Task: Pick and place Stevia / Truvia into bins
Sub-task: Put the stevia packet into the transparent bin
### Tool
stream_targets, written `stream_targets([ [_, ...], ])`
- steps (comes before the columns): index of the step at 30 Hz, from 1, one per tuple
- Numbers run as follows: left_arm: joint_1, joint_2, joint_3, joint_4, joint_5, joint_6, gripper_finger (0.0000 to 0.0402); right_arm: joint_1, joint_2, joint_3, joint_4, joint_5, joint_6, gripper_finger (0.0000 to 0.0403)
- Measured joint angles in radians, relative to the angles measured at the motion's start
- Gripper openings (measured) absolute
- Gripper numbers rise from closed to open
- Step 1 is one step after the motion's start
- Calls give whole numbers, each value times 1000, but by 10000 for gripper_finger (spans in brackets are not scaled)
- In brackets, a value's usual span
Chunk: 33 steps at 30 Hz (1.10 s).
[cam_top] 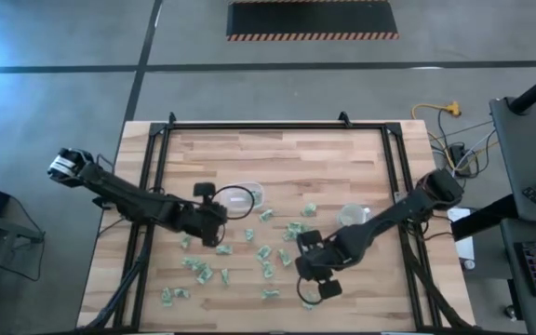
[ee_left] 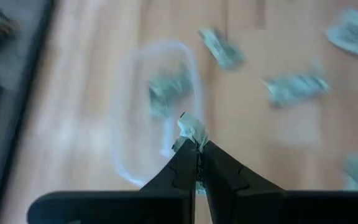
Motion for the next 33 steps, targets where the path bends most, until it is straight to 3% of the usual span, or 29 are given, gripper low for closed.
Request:
stream_targets([
  [7,100,91,-2,206,-7,198,2,24,0,-53,0,60,81,71],
  [12,177,147,-2,221,-14,202,9,24,0,-106,0,68,150,78],
  [24,212,153,16,222,37,204,163,26,0,-203,61,87,192,126],
  [28,212,109,23,222,38,199,191,26,0,-221,99,87,166,137],
  [33,210,59,21,213,40,186,198,26,0,-245,181,98,150,141],
])
